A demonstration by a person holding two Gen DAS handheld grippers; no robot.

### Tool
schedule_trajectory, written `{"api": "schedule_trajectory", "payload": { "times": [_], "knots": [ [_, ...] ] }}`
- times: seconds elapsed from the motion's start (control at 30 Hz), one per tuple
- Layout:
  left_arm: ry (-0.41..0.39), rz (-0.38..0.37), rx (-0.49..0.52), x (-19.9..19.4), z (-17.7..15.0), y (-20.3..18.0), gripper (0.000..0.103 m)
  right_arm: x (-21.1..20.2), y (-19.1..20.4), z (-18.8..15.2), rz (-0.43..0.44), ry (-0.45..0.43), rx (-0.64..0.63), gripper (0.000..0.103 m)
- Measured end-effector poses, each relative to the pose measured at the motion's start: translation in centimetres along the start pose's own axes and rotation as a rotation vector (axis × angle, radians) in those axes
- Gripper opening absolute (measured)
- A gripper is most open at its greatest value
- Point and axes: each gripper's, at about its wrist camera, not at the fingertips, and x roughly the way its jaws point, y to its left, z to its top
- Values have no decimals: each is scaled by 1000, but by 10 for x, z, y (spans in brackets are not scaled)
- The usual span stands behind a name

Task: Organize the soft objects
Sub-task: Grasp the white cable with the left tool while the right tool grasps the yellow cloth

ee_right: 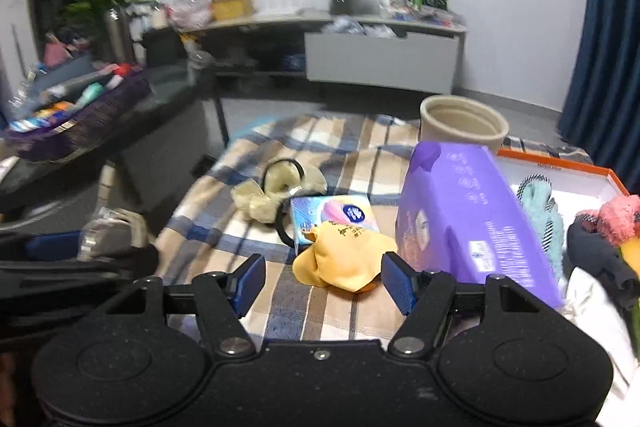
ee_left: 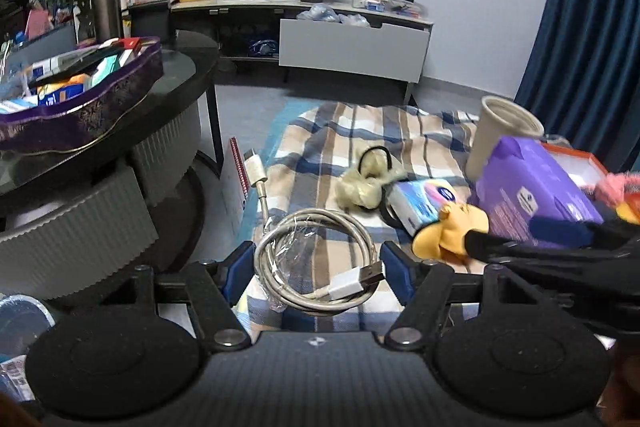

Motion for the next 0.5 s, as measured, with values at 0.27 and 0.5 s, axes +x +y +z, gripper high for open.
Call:
{"api": "schedule_trajectory", "payload": {
  "times": [0.27,0.5],
  "knots": [
    [3,-5,-47,8,5,25,69,45,19,-2,-113,15,-79,78],
    [13,-25,-52,18,8,26,69,77,27,-8,-163,73,-149,54]
  ]
}}
